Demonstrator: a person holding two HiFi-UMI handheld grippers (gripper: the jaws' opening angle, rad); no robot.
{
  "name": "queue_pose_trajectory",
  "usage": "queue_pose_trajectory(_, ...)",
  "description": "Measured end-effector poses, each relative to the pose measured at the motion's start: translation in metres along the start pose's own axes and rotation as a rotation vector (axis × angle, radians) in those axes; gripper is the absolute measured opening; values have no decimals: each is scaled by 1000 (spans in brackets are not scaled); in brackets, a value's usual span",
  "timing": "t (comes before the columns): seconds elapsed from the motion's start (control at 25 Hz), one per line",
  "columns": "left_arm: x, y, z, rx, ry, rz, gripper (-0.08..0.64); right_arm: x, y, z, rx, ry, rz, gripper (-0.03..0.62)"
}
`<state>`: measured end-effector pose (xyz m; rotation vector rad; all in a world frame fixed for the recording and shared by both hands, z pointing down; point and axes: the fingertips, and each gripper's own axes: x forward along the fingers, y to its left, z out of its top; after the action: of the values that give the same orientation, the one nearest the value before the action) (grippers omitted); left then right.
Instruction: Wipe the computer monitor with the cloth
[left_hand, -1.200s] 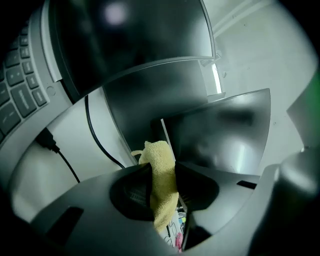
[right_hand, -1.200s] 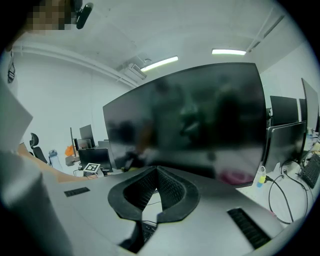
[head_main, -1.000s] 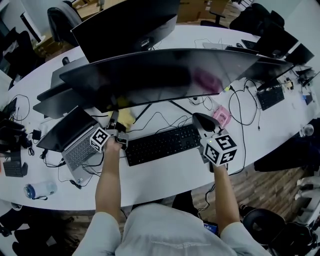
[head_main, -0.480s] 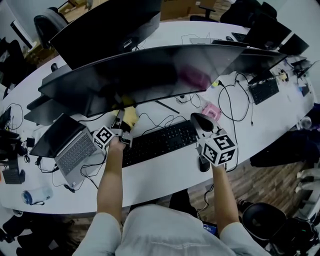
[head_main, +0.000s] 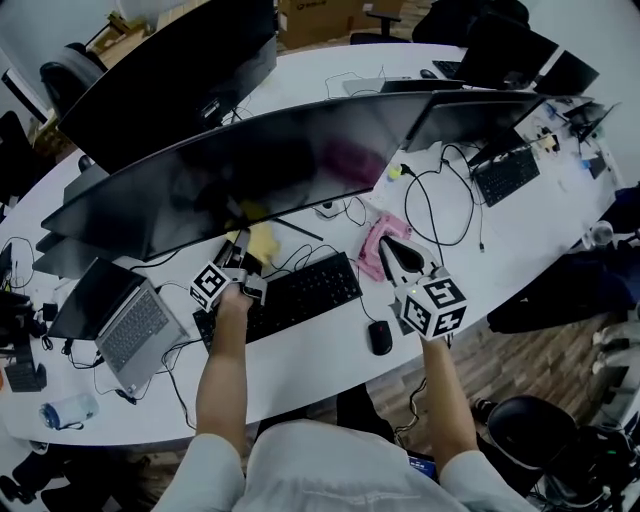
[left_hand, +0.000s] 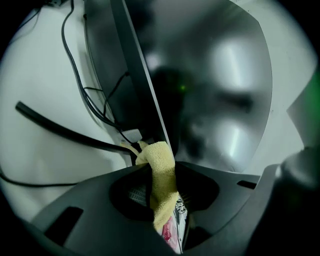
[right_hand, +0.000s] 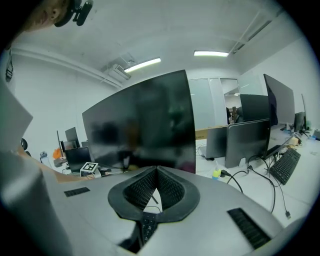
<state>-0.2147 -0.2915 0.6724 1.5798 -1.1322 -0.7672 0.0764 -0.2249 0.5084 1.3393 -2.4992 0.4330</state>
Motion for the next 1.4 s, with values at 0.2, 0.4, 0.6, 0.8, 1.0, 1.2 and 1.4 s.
queue_pose_trajectory(0.2, 35, -16, -42, 6, 45, -20, 132, -16, -37, -2, 8, 3, -14, 23)
queue_pose_trajectory(0.4, 70, -34, -89, 16, 90, -33, 132, -33, -78, -6, 20, 7, -23, 23)
queue_pose_trajectory(0.6, 106, -52, -132, 24, 120, -57, 132, -46, -116, -10, 32, 0, -28, 23)
queue_pose_trajectory(0.8, 137, -67, -172, 9, 132, -68, 132, -57, -147, -9, 33, -4, -18, 23)
queue_pose_trajectory(1.0, 167, -83, -208, -3, 133, -82, 132, -69, -177, -8, 23, -1, -10, 23)
queue_pose_trajectory(1.2, 192, -96, -239, -36, 119, -95, 132, -80, -203, -6, 5, 7, -4, 23)
queue_pose_trajectory(1.4, 210, -104, -257, -107, 55, -104, 132, -86, -223, -7, -3, 14, 0, 23)
